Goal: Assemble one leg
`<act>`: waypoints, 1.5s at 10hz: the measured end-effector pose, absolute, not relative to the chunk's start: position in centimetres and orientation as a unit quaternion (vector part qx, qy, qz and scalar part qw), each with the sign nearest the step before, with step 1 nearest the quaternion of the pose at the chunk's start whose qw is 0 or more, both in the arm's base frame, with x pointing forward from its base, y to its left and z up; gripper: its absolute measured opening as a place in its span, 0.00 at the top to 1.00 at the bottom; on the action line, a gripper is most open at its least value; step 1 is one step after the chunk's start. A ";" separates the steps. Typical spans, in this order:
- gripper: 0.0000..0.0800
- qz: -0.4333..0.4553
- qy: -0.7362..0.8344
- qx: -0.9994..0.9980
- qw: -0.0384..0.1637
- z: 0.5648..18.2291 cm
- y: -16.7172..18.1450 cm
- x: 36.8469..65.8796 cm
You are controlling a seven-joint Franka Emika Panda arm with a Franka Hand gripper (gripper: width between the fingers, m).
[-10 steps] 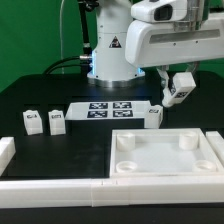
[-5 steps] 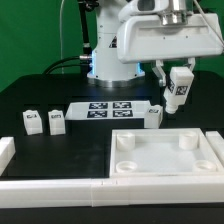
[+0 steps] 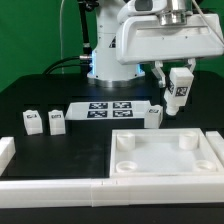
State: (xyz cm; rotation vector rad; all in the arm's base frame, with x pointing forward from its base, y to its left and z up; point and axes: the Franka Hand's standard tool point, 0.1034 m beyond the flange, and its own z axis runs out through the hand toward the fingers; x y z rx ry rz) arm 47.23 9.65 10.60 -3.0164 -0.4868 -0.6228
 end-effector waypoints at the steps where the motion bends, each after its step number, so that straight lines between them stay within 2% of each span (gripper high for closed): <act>1: 0.64 -0.198 -0.158 -0.967 0.014 10.8 10.7 48.9; 3: 0.64 -0.203 -0.173 -0.964 0.015 11.0 12.1 53.3; 5: 0.64 -0.214 -0.207 -0.955 0.004 10.3 11.4 56.4; 9: 0.64 -0.211 -0.207 -0.955 0.005 10.0 11.5 56.3; 13: 0.64 -0.224 -0.210 -0.952 0.004 9.2 11.8 60.2; 15: 0.64 -0.247 -0.209 -0.946 -0.002 9.3 10.9 60.6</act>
Offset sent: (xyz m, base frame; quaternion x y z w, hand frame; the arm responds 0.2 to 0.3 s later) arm 0.0766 0.0118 -0.0088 0.0322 0.0372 -0.0540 0.9973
